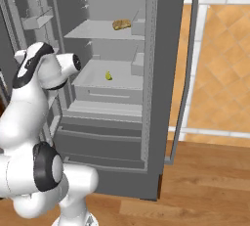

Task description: Grab a lemon wedge from the fridge and one ice cube from the ice bowl, and put them in the glass of lemonade.

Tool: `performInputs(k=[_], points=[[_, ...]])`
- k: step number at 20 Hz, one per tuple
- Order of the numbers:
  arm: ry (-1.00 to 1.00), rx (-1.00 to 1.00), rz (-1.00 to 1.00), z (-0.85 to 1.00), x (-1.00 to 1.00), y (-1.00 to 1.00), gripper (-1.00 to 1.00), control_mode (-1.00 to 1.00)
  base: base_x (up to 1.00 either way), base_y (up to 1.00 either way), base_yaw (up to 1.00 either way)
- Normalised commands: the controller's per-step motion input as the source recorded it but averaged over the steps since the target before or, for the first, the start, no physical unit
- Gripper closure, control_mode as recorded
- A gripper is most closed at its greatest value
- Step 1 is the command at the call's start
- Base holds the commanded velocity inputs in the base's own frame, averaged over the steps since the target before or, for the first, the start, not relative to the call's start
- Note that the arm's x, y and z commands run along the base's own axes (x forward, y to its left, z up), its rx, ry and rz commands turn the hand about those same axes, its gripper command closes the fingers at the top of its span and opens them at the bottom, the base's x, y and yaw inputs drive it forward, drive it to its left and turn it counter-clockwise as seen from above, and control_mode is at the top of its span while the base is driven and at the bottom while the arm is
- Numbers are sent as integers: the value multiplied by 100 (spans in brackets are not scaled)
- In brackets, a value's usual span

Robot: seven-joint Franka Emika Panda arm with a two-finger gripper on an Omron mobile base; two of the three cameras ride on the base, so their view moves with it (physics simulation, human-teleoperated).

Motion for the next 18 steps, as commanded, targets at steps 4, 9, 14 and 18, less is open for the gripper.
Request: performInputs(k=[4, 9, 14, 18], points=[[-12, 0, 0, 2, -54, 86, -100, -100, 0, 0, 0], [-4, 0, 0, 16, -41, 58, -100, -100, 0, 0, 0], [-2, 0, 0, 34, -44, -9, -100, -100, 0, 0, 0], [-2, 0, -3, 57, -54, -42, -100, -100, 0, 0, 0]])
